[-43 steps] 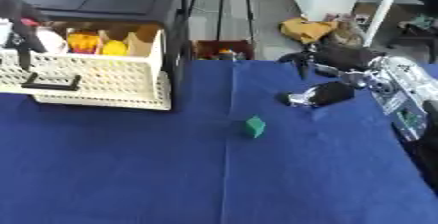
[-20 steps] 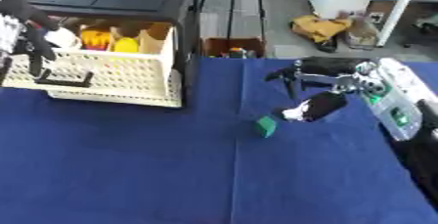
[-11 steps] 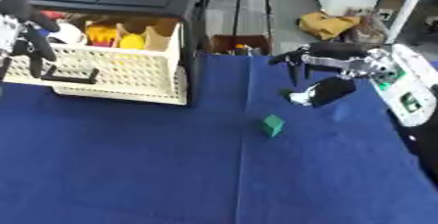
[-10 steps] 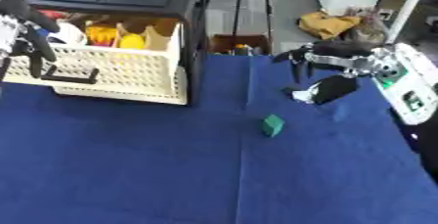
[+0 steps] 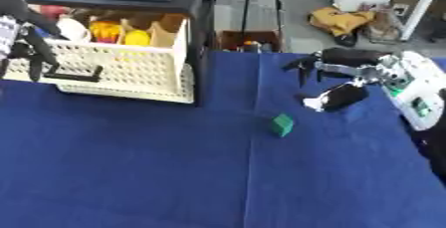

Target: Pick up objects from table and place into drawer.

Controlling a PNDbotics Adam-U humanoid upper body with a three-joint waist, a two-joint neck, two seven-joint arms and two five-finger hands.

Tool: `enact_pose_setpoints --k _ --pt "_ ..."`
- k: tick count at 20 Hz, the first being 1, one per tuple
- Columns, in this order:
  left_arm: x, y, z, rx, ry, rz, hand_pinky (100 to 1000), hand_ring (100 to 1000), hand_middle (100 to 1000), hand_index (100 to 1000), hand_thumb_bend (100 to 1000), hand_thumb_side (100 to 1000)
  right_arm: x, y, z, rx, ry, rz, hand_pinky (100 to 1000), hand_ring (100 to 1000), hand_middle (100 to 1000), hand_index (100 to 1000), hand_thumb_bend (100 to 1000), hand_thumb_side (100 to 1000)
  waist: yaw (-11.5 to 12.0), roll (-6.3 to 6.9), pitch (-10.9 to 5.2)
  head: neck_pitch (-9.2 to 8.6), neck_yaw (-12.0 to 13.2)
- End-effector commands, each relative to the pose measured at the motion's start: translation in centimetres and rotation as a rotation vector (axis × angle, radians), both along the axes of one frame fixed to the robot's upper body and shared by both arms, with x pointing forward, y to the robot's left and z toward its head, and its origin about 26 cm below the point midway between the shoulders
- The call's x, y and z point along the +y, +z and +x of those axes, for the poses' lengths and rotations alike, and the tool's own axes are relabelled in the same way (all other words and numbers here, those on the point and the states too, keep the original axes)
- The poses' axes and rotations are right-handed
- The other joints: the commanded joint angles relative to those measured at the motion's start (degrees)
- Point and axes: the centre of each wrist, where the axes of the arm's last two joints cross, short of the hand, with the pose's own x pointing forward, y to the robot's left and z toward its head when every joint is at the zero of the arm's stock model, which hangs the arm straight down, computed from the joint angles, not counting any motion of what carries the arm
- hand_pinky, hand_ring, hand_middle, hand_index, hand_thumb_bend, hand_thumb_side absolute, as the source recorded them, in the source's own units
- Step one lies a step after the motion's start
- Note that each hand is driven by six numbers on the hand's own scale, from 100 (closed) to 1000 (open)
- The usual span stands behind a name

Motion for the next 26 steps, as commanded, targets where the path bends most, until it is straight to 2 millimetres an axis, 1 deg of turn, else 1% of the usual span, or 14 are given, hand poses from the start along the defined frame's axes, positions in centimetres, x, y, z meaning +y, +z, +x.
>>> enact_pose_setpoints --k 1,2,4,5,7,9,13,18,19,22,26 --pt "-0.2 0.6 -0.3 -0.022 -0.014 0.009 171 361 505 893 127 927 -0.5 1.4 -0.5 0.071 0.256 -0.396 648 777 644 1000 288 646 0.17 0.09 -1.02 -0.61 -0.13" --pt "-0.2 0.6 -0.3 -0.022 -0.017 0.01 171 361 505 893 125 927 -0.3 1.4 -0.6 0.07 0.266 -0.401 647 776 644 1000 300 653 0.24 0.08 -0.98 -0.66 -0.2" --pt "-0.2 0.6 -0.3 -0.021 -0.018 0.011 173 361 505 895 120 927 -0.1 1.3 -0.8 0.07 0.273 -0.421 644 773 666 1000 404 696 0.33 0.03 -0.94 -0.69 -0.25" --pt "-0.2 0.6 -0.3 -0.02 -0.019 0.01 172 360 504 895 120 927 -0.1 1.2 -0.8 0.07 0.272 -0.433 642 770 668 1000 425 705 0.34 0.0 -0.93 -0.71 -0.29" --pt "-0.2 0.6 -0.3 -0.02 -0.021 0.009 172 360 504 895 116 928 0.0 1.3 -1.0 0.064 0.271 -0.446 638 766 666 1000 450 716 0.31 -0.04 -0.93 -0.77 -0.42" --pt "-0.2 0.6 -0.3 -0.017 -0.023 0.01 172 360 504 895 112 928 0.0 1.4 -1.0 0.06 0.271 -0.448 635 753 665 1000 455 716 0.29 -0.08 -0.94 -0.83 -0.63" --pt "-0.2 0.5 -0.3 -0.012 -0.024 0.009 173 361 505 895 101 930 0.0 1.2 -1.0 0.067 0.268 -0.453 633 739 659 1000 429 708 0.49 -0.09 -0.91 -1.08 -0.88" --pt "-0.2 0.5 -0.3 -0.011 -0.025 0.008 174 361 505 895 100 931 -0.1 1.0 -0.9 0.073 0.264 -0.459 634 740 659 1000 423 703 0.54 -0.01 -0.9 -1.12 -0.96" --pt "-0.2 0.5 -0.3 -0.01 -0.026 0.007 175 362 506 896 100 934 -0.1 0.9 -0.9 0.075 0.26 -0.466 631 708 671 1000 357 658 0.57 -0.05 -0.86 -1.26 -1.03" --pt "-0.2 0.4 -0.3 -0.008 -0.026 0.006 174 361 505 895 100 934 -0.5 0.6 -0.9 0.09 0.24 -0.502 636 702 702 1000 326 635 0.82 -0.09 -0.66 -1.47 -1.16" --pt "-0.2 0.4 -0.3 -0.007 -0.026 0.006 173 361 505 894 100 934 -0.7 0.1 -0.8 0.103 0.223 -0.533 636 702 706 1000 322 632 1.02 -0.08 -0.54 -1.55 -1.16"
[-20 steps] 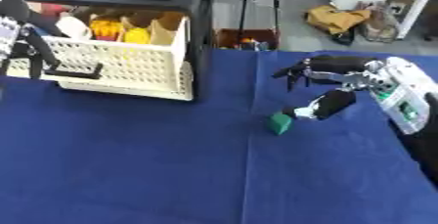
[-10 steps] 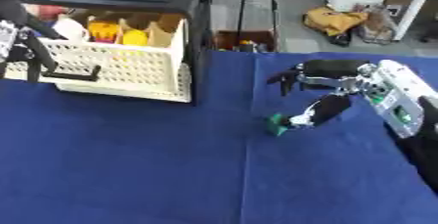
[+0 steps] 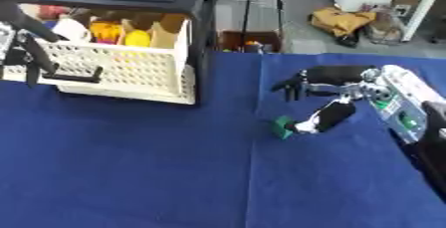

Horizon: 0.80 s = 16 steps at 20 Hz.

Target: Pick up objects from table and place into drawer.

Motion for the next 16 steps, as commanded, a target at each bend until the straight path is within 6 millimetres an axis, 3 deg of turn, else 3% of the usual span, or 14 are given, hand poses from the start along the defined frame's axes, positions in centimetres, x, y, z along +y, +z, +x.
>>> enact_pose_setpoints --k 1,2,12,16 --pt "0.0 0.5 -0.3 -0.02 -0.007 0.002 173 361 505 894 100 934 -1.2 1.3 -0.3 0.105 0.204 -0.412 636 702 706 1000 322 632 0.07 0.08 -1.08 -0.61 -0.21" --pt "0.0 0.5 -0.3 -0.018 -0.008 0.003 173 361 505 892 100 936 -1.4 1.2 -0.3 0.111 0.198 -0.423 646 738 754 1000 241 578 0.16 0.05 -0.94 -0.64 0.09" --pt "0.0 0.4 -0.3 -0.01 -0.014 0.005 172 360 504 888 100 939 -1.7 0.3 0.3 0.146 0.158 -0.482 645 749 748 1000 237 572 0.8 -0.11 -0.48 -0.48 0.21" --pt "0.0 0.4 -0.3 -0.007 -0.014 0.005 171 359 504 885 100 942 -1.8 0.0 0.4 0.157 0.162 -0.466 627 708 687 927 208 557 0.88 -0.11 -0.29 -0.17 0.33"
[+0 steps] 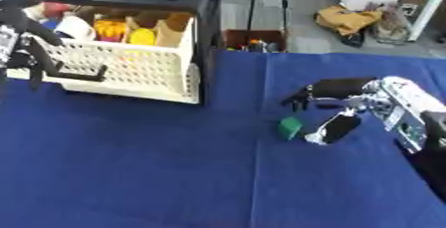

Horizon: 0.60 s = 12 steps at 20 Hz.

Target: Pick up objects from table and place into drawer.

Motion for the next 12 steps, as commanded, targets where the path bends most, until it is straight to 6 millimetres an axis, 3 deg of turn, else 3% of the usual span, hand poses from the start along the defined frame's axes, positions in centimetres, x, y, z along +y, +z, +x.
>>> enact_pose_setpoints --k 1,4,12 --pt "0.02 0.44 -0.3 -0.016 -0.009 0.005 171 359 504 885 100 942 -0.63 1.55 -0.12 0.146 0.231 -0.349 623 701 674 906 201 554 -0.02 0.19 -1.0 -0.08 0.22" --pt "-0.03 0.41 -0.3 -0.013 -0.012 0.006 171 359 503 884 100 943 -0.51 1.66 -0.13 0.146 0.247 -0.321 616 688 646 843 177 538 -0.03 0.19 -0.96 0.09 0.19" --pt "-0.06 0.41 -0.29 -0.007 -0.014 0.007 172 359 503 881 100 947 -1.24 1.42 0.01 0.162 0.244 -0.269 603 662 612 872 149 509 0.23 -0.05 -0.89 1.37 0.88"
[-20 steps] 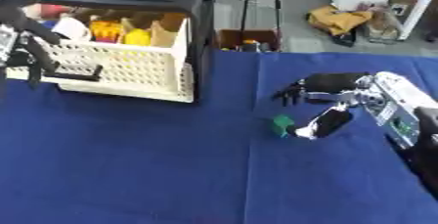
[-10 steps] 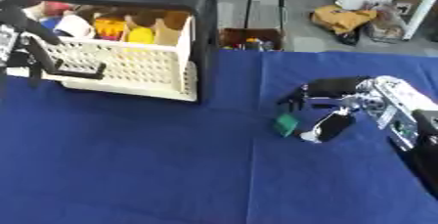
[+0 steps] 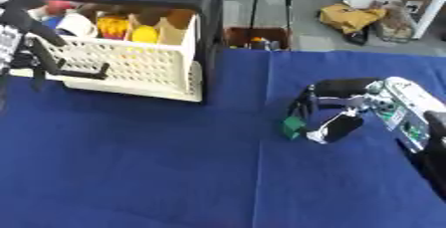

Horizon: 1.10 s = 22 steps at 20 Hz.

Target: Pick up objects from table and place into drawer.

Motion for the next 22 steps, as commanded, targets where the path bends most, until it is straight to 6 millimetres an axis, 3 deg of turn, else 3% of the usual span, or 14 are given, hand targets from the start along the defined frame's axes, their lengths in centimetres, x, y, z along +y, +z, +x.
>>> enact_pose_setpoints --k 1,14,22 --pt "-0.1 0.5 -0.3 -0.017 -0.007 0.0 172 359 503 881 100 947 -1.1 1.4 0.0 0.131 0.239 -0.338 603 662 612 872 149 509 0.16 0.0 -1.06 0.94 0.36" --pt "-0.1 0.5 -0.3 -0.015 -0.005 -0.004 169 356 499 880 100 948 -1.4 0.0 0.3 0.173 0.213 -0.376 602 669 615 903 111 485 0.8 -0.27 -0.61 1.8 1.37" --pt "-0.2 0.5 -0.3 -0.009 -0.008 -0.007 169 356 498 879 100 951 -1.3 0.0 0.2 0.17 0.224 -0.35 576 631 551 849 100 466 0.6 -0.28 -0.6 1.1 1.53"
